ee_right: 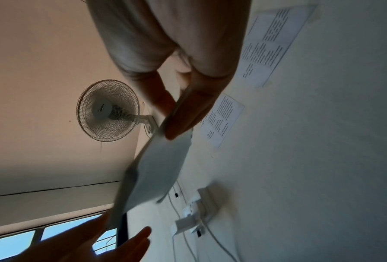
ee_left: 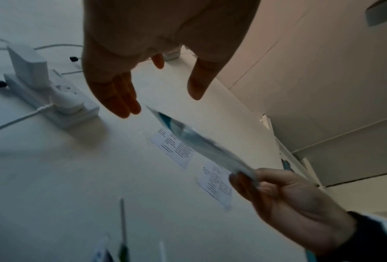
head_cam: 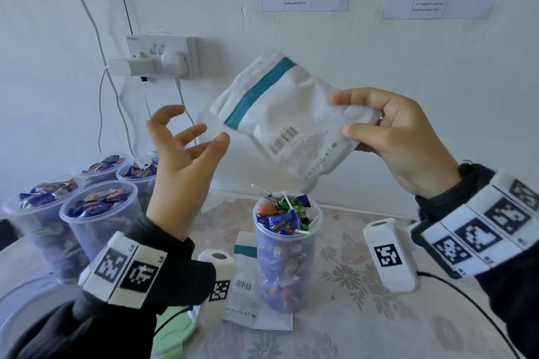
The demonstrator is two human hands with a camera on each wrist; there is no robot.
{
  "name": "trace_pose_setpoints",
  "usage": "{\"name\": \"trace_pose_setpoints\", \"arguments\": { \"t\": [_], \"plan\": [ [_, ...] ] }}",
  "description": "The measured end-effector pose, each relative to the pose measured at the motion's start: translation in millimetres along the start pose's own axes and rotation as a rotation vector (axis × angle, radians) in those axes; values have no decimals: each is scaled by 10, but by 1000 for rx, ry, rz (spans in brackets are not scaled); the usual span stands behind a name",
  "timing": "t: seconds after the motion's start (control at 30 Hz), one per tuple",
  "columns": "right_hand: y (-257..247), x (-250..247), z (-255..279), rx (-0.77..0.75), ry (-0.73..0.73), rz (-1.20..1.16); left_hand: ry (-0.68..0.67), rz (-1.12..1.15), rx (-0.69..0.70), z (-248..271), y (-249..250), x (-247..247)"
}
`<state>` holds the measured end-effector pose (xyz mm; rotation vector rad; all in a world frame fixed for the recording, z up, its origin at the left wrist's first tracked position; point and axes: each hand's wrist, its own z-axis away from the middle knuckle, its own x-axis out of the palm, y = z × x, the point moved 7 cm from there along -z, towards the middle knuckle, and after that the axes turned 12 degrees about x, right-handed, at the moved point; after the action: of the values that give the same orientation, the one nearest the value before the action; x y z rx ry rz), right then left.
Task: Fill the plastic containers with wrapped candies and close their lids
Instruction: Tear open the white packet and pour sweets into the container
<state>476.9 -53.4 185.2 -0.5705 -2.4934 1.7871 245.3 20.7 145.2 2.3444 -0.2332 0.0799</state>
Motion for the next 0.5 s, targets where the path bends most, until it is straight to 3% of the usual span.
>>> {"name": "trace_pose_setpoints", "arguments": {
  "t": [0.1,0.17,0.3,0.43,0.5],
  "plan": [
    [88,84,111,-3,72,-133,-119,73,-107,214,-3,138],
    [151,226,204,0,46,-142,-187,169,-169,357,32,259],
    [305,480,373,-14,-72,-145,-118,230,-182,387,10,192],
    [566,451,525,-116,-25,-18,-35,169,-212,361,-110,-127],
    [842,472,561,-38,-58,59,-8,164,-235,388,-175,-296]
  ]
}}
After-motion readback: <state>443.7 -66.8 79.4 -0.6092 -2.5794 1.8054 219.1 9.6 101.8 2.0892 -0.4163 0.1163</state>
